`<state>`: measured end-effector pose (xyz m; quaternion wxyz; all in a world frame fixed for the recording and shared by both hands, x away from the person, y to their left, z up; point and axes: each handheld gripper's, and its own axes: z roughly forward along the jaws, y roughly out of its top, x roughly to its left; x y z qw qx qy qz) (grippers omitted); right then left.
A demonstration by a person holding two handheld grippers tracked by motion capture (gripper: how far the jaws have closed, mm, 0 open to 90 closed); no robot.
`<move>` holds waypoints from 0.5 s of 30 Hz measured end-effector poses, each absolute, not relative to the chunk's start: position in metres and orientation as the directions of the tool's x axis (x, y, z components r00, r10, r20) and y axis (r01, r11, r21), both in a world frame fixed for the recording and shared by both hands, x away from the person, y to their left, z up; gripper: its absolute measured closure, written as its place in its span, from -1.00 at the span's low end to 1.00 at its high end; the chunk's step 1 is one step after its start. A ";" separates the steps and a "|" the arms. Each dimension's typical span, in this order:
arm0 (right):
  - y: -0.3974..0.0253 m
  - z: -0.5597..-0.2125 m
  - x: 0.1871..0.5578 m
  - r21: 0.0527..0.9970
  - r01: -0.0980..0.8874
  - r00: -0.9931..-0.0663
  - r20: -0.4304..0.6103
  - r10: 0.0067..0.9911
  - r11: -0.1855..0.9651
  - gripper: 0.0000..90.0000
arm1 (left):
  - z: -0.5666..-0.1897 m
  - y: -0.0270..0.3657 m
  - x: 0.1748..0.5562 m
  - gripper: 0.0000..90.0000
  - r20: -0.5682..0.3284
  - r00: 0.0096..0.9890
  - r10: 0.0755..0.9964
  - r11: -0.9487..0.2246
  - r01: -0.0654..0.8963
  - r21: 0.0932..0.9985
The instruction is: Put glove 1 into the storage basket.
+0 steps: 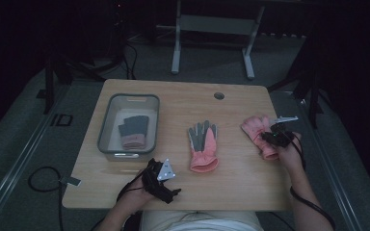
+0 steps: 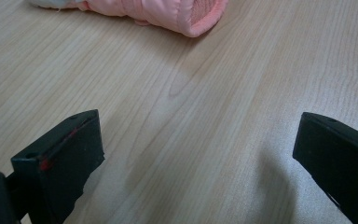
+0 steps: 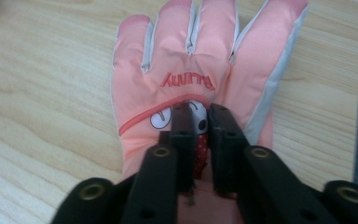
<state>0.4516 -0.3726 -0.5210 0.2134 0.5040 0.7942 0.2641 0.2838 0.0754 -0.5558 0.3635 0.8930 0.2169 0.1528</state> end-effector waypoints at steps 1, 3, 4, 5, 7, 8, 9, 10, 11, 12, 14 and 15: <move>-0.371 -0.518 0.450 0.634 0.693 -0.387 -0.074 0.919 0.343 0.88 | -0.556 0.076 0.284 -0.97 0.114 0.858 0.500 -0.639 0.277 0.718; -0.368 -0.510 0.446 0.649 0.694 -0.357 -0.065 0.932 0.311 0.90 | -0.555 0.076 0.284 -0.97 0.112 0.858 0.501 -0.636 0.277 0.720; -0.366 -0.505 0.443 0.663 0.694 -0.340 -0.041 0.939 0.280 0.90 | -0.555 0.076 0.284 -0.97 0.112 0.858 0.501 -0.637 0.277 0.720; -0.364 -0.500 0.439 0.682 0.692 -0.318 -0.009 0.948 0.238 0.90 | -0.555 0.076 0.284 -0.97 0.112 0.859 0.500 -0.636 0.277 0.721; -0.359 -0.486 0.431 0.711 0.687 -0.279 0.069 0.958 0.149 0.90 | -0.556 0.076 0.285 -0.97 0.109 0.860 0.499 -0.639 0.280 0.717; -0.353 -0.479 0.427 0.721 0.682 -0.263 0.085 0.961 0.123 0.90 | -0.557 0.076 0.285 -0.97 0.113 0.860 0.498 -0.644 0.280 0.712; -0.347 -0.472 0.423 0.733 0.671 -0.250 0.080 0.965 0.113 0.90 | -0.557 0.076 0.285 -0.97 0.112 0.860 0.498 -0.645 0.280 0.711; -0.341 -0.465 0.419 0.739 0.666 -0.238 0.077 0.968 0.105 0.90 | -0.557 0.075 0.285 -0.97 0.109 0.860 0.498 -0.643 0.282 0.712; -0.337 -0.458 0.416 0.750 0.656 -0.225 0.087 0.971 0.084 0.90 | -0.557 0.075 0.285 -0.97 0.109 0.860 0.498 -0.643 0.281 0.713; -0.337 -0.458 0.416 0.750 0.656 -0.225 0.087 0.971 0.084 0.90 | -0.557 0.075 0.285 -0.97 0.109 0.860 0.498 -0.643 0.281 0.713; -0.321 -0.442 0.403 0.773 0.631 -0.204 0.080 0.976 0.069 0.90 | -0.556 0.075 0.284 -0.97 0.110 0.860 0.498 -0.640 0.278 0.717; -0.317 -0.439 0.399 0.777 0.626 -0.197 0.077 0.977 0.065 0.90 | -0.556 0.075 0.284 -0.97 0.111 0.860 0.498 -0.640 0.278 0.717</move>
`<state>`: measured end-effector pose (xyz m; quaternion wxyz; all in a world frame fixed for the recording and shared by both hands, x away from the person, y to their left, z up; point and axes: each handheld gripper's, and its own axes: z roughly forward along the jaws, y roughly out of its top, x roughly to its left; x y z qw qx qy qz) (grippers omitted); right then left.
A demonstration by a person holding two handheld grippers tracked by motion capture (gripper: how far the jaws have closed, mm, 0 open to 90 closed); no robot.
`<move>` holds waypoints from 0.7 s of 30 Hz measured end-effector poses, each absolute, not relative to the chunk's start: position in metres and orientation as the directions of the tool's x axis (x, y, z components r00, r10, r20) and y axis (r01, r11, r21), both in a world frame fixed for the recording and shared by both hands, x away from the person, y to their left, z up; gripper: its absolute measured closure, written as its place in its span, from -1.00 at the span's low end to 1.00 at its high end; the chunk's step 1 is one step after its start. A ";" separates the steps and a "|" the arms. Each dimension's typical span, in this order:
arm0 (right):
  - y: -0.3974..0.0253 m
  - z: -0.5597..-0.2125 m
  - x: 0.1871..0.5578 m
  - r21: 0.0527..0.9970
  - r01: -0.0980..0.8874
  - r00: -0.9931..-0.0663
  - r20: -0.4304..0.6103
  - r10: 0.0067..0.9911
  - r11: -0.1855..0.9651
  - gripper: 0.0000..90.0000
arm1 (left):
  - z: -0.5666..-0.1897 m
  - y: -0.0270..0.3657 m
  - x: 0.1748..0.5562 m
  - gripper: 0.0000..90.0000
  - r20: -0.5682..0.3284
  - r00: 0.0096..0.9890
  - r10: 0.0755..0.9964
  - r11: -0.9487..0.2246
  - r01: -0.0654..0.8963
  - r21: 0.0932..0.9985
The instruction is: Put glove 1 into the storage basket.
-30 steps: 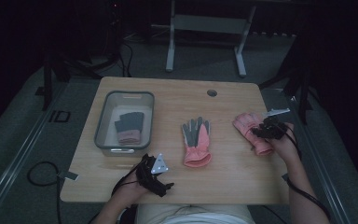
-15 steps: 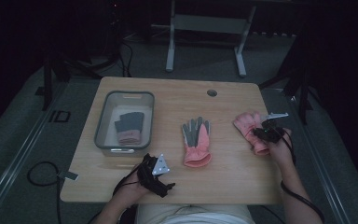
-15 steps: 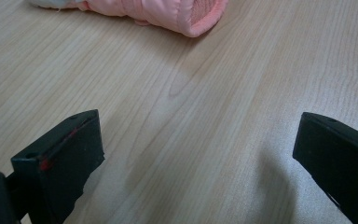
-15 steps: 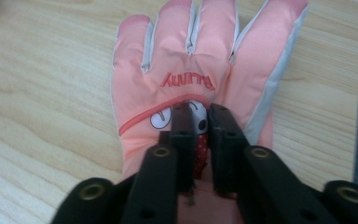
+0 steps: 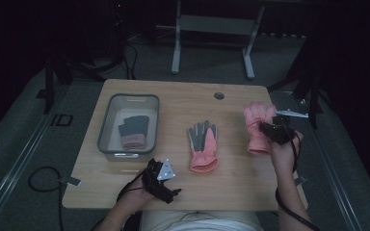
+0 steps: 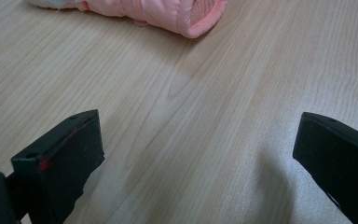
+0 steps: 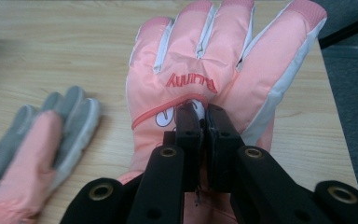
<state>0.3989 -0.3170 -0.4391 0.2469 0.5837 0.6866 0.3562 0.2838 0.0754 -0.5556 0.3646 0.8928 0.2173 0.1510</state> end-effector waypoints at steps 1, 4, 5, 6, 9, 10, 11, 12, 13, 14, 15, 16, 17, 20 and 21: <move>-0.313 -0.437 0.395 0.780 0.623 -0.191 0.075 0.979 0.062 0.90 | -0.556 0.076 0.284 -0.97 0.111 0.859 0.499 -0.639 0.279 0.717; -0.307 -0.436 0.385 0.781 0.623 -0.184 0.104 0.977 0.035 0.90 | -0.555 0.076 0.284 -0.97 0.110 0.860 0.498 -0.640 0.279 0.716; -0.305 -0.438 0.382 0.780 0.626 -0.178 0.109 0.978 0.027 0.90 | -0.555 0.077 0.284 -0.97 0.112 0.860 0.498 -0.639 0.277 0.717; -0.304 -0.440 0.380 0.777 0.630 -0.172 0.117 0.978 0.018 0.90 | -0.555 0.077 0.284 -0.97 0.108 0.860 0.498 -0.637 0.279 0.719; -0.299 -0.451 0.376 0.766 0.643 -0.162 0.120 0.979 0.012 0.90 | -0.555 0.076 0.284 -0.97 0.110 0.860 0.498 -0.639 0.278 0.717; -0.297 -0.455 0.375 0.762 0.647 -0.158 0.119 0.980 0.012 0.90 | -0.555 0.076 0.283 -0.97 0.110 0.860 0.498 -0.638 0.278 0.718; -0.296 -0.460 0.376 0.755 0.656 -0.153 0.123 0.981 0.007 0.90 | -0.555 0.075 0.283 -0.97 0.110 0.861 0.497 -0.640 0.278 0.716; -0.296 -0.465 0.378 0.746 0.666 -0.147 0.127 0.981 0.003 0.89 | -0.555 0.075 0.283 -0.97 0.113 0.862 0.494 -0.644 0.275 0.713; -0.295 -0.471 0.380 0.736 0.677 -0.141 0.133 0.981 -0.002 0.89 | -0.556 0.074 0.283 -0.97 0.115 0.864 0.490 -0.648 0.273 0.711; -0.294 -0.476 0.382 0.726 0.687 -0.139 0.137 0.981 -0.004 0.89 | -0.556 0.074 0.282 -0.97 0.116 0.866 0.487 -0.651 0.271 0.709; -0.293 -0.482 0.384 0.719 0.695 -0.137 0.138 0.981 -0.004 0.89 | -0.556 0.074 0.282 -0.97 0.116 0.867 0.485 -0.653 0.270 0.708; -0.293 -0.486 0.385 0.712 0.703 -0.130 0.137 0.982 -0.006 0.89 | -0.556 0.074 0.282 -0.97 0.114 0.868 0.484 -0.653 0.271 0.707; -0.292 -0.490 0.387 0.707 0.707 -0.126 0.134 0.983 -0.006 0.89 | -0.556 0.074 0.283 -0.97 0.112 0.868 0.483 -0.653 0.272 0.707; -0.290 -0.500 0.392 0.693 0.721 -0.117 0.133 0.984 -0.008 0.89 | -0.557 0.074 0.283 -0.97 0.106 0.869 0.483 -0.652 0.276 0.707; -0.289 -0.503 0.394 0.688 0.726 -0.112 0.131 0.985 -0.009 0.88 | -0.557 0.073 0.283 -0.97 0.111 0.869 0.482 -0.654 0.273 0.706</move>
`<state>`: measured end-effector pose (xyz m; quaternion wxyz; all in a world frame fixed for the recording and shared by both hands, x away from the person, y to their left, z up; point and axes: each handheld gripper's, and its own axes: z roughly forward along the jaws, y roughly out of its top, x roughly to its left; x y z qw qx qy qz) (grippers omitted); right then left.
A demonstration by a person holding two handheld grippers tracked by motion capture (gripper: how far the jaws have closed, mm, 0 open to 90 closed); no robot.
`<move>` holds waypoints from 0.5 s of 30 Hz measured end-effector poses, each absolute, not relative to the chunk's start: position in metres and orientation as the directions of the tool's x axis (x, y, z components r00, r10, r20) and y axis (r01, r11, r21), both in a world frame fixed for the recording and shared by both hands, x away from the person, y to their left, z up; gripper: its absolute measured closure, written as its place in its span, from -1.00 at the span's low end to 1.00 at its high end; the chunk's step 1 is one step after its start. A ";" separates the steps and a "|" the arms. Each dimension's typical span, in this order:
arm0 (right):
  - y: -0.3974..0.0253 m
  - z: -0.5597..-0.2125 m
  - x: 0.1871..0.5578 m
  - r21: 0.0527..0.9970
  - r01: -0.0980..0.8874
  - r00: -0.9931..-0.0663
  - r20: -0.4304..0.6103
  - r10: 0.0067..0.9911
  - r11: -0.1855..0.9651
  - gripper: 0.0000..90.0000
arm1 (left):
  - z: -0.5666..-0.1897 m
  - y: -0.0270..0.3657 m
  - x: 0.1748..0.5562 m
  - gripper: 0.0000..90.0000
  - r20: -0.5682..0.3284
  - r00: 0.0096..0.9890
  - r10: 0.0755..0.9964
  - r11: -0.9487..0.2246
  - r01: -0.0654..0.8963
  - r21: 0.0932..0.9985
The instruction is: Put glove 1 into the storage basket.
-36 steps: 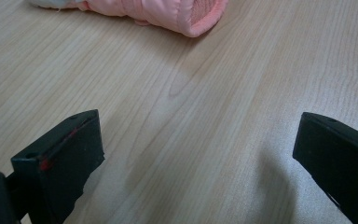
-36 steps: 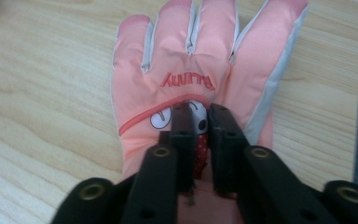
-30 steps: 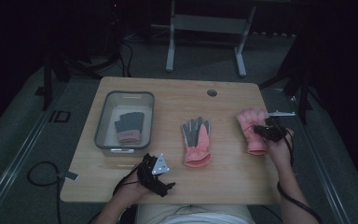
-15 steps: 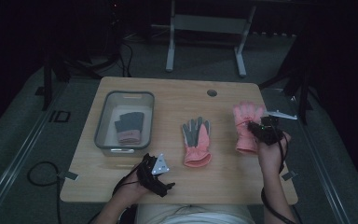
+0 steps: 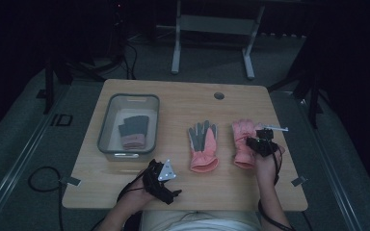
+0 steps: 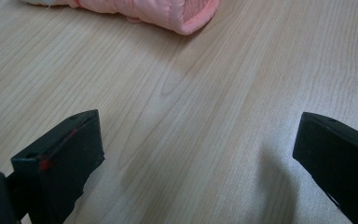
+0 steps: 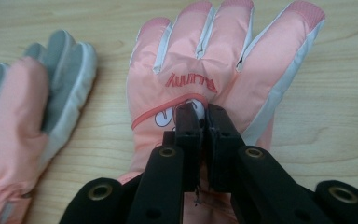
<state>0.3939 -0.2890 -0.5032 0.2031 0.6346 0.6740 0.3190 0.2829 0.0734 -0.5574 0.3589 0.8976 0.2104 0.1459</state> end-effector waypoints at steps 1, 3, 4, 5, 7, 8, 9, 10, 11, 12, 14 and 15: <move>-0.288 -0.507 0.396 0.682 0.731 -0.110 0.122 0.986 -0.003 0.88 | -0.557 0.073 0.282 -0.97 0.110 0.870 0.481 -0.653 0.272 0.707; -0.288 -0.516 0.399 0.668 0.744 -0.109 0.127 0.986 -0.004 0.87 | -0.557 0.073 0.282 -0.97 0.115 0.870 0.479 -0.656 0.268 0.705; -0.289 -0.519 0.400 0.667 0.745 -0.109 0.124 0.986 -0.001 0.86 | -0.557 0.072 0.281 -0.97 0.115 0.870 0.479 -0.655 0.268 0.707; -0.289 -0.521 0.401 0.665 0.746 -0.112 0.124 0.986 0.001 0.86 | -0.557 0.072 0.282 -0.97 0.112 0.871 0.479 -0.655 0.269 0.706; -0.289 -0.522 0.403 0.663 0.749 -0.120 0.126 0.985 0.006 0.84 | -0.557 0.072 0.282 -0.97 0.111 0.871 0.478 -0.655 0.270 0.706; -0.289 -0.522 0.403 0.664 0.748 -0.126 0.119 0.985 0.015 0.82 | -0.558 0.072 0.282 -0.97 0.114 0.871 0.477 -0.659 0.269 0.702; -0.288 -0.522 0.404 0.664 0.748 -0.134 0.111 0.985 0.027 0.80 | -0.558 0.072 0.282 -0.97 0.114 0.872 0.476 -0.660 0.269 0.701; -0.288 -0.523 0.405 0.664 0.746 -0.150 0.104 0.983 0.044 0.77 | -0.558 0.072 0.282 -0.97 0.111 0.872 0.477 -0.659 0.271 0.701; -0.288 -0.523 0.405 0.662 0.748 -0.159 0.098 0.982 0.055 0.76 | -0.558 0.072 0.282 -0.97 0.109 0.871 0.478 -0.656 0.272 0.703; -0.290 -0.521 0.405 0.660 0.749 -0.163 0.106 0.981 0.054 0.73 | -0.558 0.072 0.282 -0.97 0.109 0.871 0.479 -0.656 0.273 0.704; -0.292 -0.515 0.404 0.664 0.744 -0.184 0.093 0.979 0.076 0.69 | -0.558 0.073 0.282 -0.97 0.107 0.870 0.481 -0.654 0.275 0.705; -0.293 -0.512 0.403 0.666 0.739 -0.199 0.078 0.977 0.098 0.67 | -0.557 0.073 0.282 -0.97 0.105 0.871 0.480 -0.653 0.275 0.706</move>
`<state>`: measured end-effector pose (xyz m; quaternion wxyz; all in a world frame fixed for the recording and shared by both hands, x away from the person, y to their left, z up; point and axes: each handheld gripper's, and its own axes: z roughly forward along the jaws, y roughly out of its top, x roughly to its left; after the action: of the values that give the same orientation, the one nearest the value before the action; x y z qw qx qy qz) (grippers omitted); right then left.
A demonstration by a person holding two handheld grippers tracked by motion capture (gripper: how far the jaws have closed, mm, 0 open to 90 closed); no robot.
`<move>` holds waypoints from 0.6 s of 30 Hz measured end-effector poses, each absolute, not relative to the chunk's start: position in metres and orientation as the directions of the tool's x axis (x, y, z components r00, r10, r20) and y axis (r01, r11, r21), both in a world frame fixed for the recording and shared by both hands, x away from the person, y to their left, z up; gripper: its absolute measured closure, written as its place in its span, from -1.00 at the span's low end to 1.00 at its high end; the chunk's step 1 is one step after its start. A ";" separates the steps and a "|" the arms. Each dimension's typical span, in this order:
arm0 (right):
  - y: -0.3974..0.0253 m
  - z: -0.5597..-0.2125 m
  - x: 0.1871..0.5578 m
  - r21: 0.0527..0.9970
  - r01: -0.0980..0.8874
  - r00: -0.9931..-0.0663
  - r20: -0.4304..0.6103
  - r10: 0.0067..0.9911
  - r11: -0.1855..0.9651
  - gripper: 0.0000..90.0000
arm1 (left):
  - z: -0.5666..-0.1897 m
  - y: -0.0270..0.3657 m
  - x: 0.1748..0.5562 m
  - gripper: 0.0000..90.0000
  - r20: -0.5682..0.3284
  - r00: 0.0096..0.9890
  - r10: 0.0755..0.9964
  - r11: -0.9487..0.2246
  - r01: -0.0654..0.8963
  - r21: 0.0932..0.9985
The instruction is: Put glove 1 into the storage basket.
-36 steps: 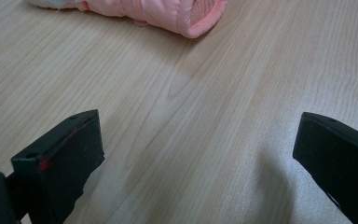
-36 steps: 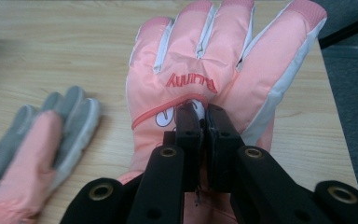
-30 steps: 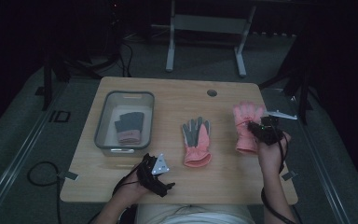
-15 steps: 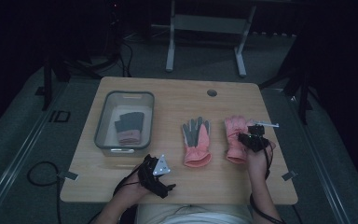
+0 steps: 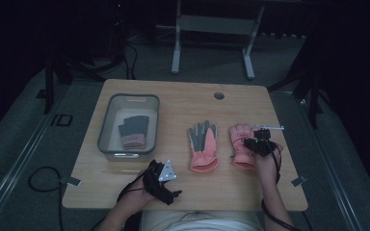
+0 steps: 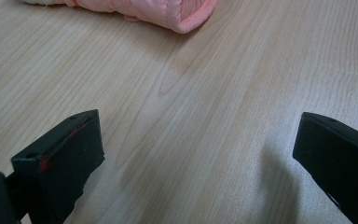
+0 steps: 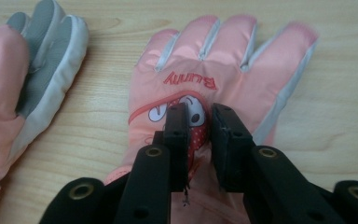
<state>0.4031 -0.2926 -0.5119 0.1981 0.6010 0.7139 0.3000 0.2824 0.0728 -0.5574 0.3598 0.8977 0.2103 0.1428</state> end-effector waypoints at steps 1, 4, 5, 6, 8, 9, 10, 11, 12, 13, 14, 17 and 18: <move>-0.293 -0.509 0.403 0.668 0.734 -0.217 0.059 0.974 0.123 0.64 | -0.557 0.073 0.282 -0.97 0.103 0.870 0.482 -0.650 0.276 0.708; -0.294 -0.504 0.402 0.680 0.708 -0.279 0.019 0.960 0.193 0.55 | -0.557 0.072 0.282 -0.97 0.102 0.872 0.479 -0.651 0.276 0.707; -0.294 -0.499 0.402 0.683 0.688 -0.312 -0.026 0.950 0.245 0.51 | -0.557 0.072 0.282 -0.97 0.103 0.872 0.479 -0.653 0.275 0.706; -0.294 -0.497 0.402 0.686 0.678 -0.328 -0.038 0.944 0.263 0.49 | -0.557 0.072 0.282 -0.97 0.105 0.872 0.478 -0.655 0.274 0.704; -0.295 -0.494 0.402 0.689 0.661 -0.362 -0.056 0.930 0.299 0.47 | -0.557 0.072 0.282 -0.97 0.104 0.872 0.478 -0.653 0.274 0.706; -0.294 -0.493 0.402 0.681 0.663 -0.368 -0.068 0.927 0.313 0.46 | -0.557 0.072 0.281 -0.97 0.115 0.871 0.477 -0.658 0.267 0.704; -0.294 -0.493 0.402 0.681 0.663 -0.368 -0.068 0.927 0.313 0.46 | -0.557 0.072 0.281 -0.97 0.115 0.871 0.477 -0.658 0.267 0.704; -0.292 -0.495 0.402 0.669 0.653 -0.389 -0.105 0.915 0.355 0.44 | -0.557 0.072 0.281 -0.97 0.117 0.871 0.477 -0.660 0.267 0.702; -0.290 -0.499 0.402 0.651 0.652 -0.391 -0.150 0.908 0.389 0.42 | -0.557 0.072 0.281 -0.97 0.114 0.870 0.479 -0.657 0.269 0.704; -0.289 -0.502 0.402 0.638 0.651 -0.408 -0.161 0.899 0.410 0.41 | -0.556 0.072 0.281 -0.97 0.116 0.870 0.479 -0.658 0.269 0.704; -0.288 -0.506 0.403 0.627 0.654 -0.418 -0.166 0.893 0.423 0.41 | -0.556 0.072 0.281 -0.97 0.116 0.870 0.479 -0.659 0.269 0.703; -0.289 -0.519 0.403 0.613 0.666 -0.428 -0.152 0.891 0.425 0.46 | -0.557 0.073 0.281 -0.97 0.115 0.871 0.478 -0.661 0.270 0.701; -0.289 -0.522 0.403 0.613 0.667 -0.429 -0.148 0.891 0.422 0.49 | -0.557 0.073 0.281 -0.97 0.117 0.871 0.478 -0.662 0.269 0.700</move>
<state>0.4030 -0.2892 -0.5217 0.2333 0.4808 0.8104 0.2399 0.2814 0.0726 -0.5573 0.3549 0.8996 0.2077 0.1469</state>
